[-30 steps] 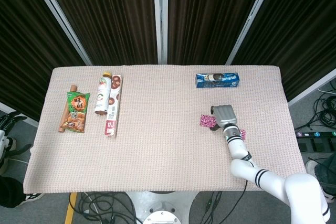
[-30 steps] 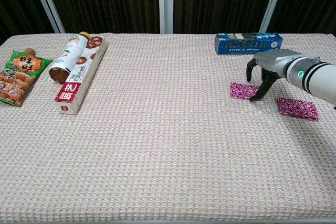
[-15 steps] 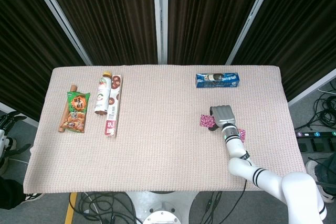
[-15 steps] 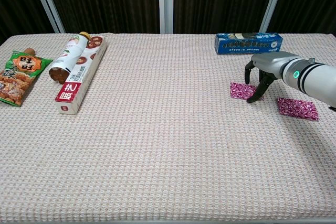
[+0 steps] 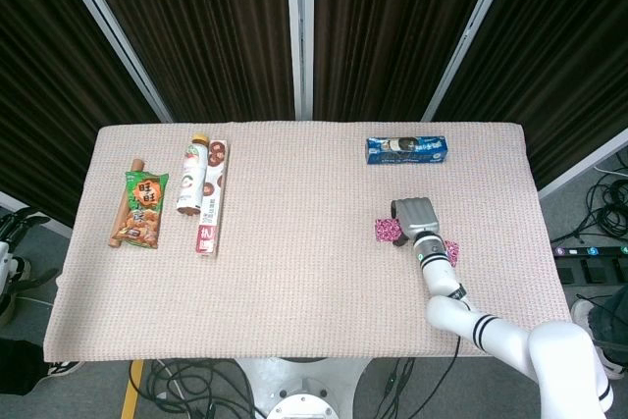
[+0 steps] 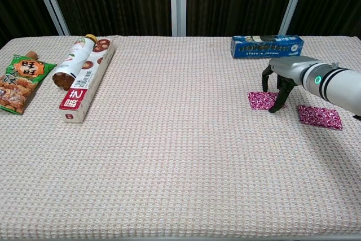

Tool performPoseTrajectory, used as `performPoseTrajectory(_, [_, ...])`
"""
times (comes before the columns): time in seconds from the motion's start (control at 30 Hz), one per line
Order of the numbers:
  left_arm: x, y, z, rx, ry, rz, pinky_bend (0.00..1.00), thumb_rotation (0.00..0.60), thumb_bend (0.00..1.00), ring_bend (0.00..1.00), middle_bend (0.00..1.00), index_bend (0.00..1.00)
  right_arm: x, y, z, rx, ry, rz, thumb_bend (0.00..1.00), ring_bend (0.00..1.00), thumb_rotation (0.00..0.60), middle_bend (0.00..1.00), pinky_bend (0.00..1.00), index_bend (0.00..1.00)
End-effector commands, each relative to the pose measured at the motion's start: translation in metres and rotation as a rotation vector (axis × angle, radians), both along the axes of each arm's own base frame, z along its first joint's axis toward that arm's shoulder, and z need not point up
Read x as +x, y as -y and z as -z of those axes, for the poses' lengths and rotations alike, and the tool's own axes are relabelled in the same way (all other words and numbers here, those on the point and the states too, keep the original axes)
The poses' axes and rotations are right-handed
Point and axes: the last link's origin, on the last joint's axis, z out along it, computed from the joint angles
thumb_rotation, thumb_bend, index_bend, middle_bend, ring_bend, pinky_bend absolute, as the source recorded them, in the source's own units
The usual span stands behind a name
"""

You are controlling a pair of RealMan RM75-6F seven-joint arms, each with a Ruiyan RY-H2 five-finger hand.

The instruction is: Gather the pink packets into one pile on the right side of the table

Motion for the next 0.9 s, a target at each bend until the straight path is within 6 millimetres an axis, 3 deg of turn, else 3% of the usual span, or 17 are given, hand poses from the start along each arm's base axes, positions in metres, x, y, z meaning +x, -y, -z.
performPoseTrajectory(0.03, [0.001, 0.000, 0.000, -0.001, 0.000, 0.002, 0.34, 0.600, 0.00, 0.23, 0.29, 0.31, 0.002, 0.001, -0.008, -0.020, 0.017, -0.006, 0.00, 1.00, 0.578, 1.00, 0.99, 0.47])
performPoseTrajectory(0.27, [0.001, 0.000, 0.003, -0.008, 0.005, 0.000, 0.34, 0.600, 0.00, 0.23, 0.29, 0.31, -0.003, -0.007, -0.036, -0.067, 0.040, -0.006, 0.00, 1.00, 0.579, 1.00, 0.99, 0.47])
performPoseTrajectory(0.57, [0.001, 0.001, 0.008, -0.024, 0.011, 0.002, 0.34, 0.600, 0.00, 0.23, 0.29, 0.31, -0.044, -0.042, -0.065, -0.112, 0.024, 0.092, 0.00, 1.00, 0.578, 1.00, 0.99, 0.46])
performPoseTrajectory(0.9, [0.002, 0.002, 0.008, -0.027, 0.017, 0.005, 0.34, 0.600, 0.00, 0.23, 0.29, 0.31, -0.069, -0.059, -0.066, -0.119, 0.040, 0.164, 0.00, 1.00, 0.572, 1.00, 0.99, 0.46])
